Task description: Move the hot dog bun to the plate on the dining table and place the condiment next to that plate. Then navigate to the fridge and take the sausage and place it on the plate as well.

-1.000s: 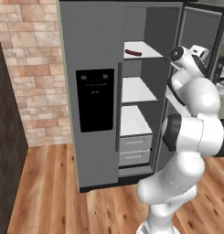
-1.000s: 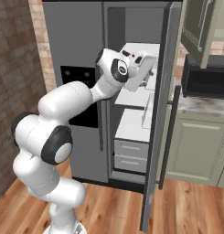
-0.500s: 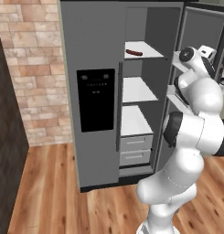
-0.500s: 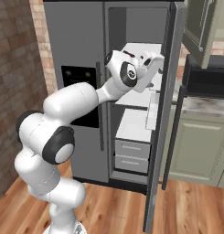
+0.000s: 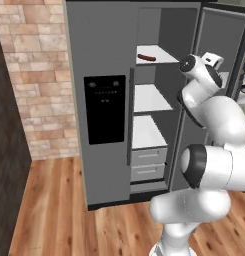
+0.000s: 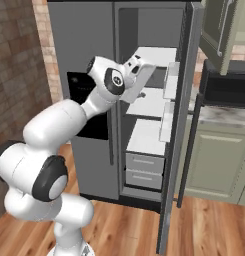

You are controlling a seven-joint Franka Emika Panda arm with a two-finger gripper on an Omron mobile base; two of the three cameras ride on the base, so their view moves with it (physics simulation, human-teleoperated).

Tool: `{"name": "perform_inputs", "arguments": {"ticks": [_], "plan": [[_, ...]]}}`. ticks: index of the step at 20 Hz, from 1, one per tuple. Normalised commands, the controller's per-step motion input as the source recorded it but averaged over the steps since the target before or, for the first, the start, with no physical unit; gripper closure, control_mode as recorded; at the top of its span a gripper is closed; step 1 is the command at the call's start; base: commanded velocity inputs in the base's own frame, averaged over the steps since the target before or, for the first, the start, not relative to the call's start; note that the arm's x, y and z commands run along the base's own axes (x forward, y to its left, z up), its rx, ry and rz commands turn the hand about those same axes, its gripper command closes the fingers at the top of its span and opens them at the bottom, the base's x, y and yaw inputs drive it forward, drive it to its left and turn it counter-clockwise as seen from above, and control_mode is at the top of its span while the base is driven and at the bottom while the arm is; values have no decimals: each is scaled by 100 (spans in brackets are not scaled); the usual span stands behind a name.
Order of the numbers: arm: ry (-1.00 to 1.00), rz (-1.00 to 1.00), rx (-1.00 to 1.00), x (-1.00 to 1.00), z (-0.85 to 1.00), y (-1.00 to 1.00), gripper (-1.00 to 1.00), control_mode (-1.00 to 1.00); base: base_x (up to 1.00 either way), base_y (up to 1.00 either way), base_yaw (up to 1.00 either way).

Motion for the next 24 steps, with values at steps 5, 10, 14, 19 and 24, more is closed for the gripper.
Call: {"name": "perform_inputs", "arguments": {"ticks": [5, 10, 14, 19, 24], "plan": [[0, 0, 0, -34, -2, 98, -100, -100, 0, 0, 0], [0, 4, 16, -59, 0, 64, -100, -100, 0, 0, 0], [0, 12, 35, -87, 0, 34, -100, -100, 0, 0, 0], [0, 10, 31, -91, 0, 41, -100, -100, 0, 0, 0], [0, 12, 19, -70, 0, 22, -100, -100, 0, 0, 0]]}}
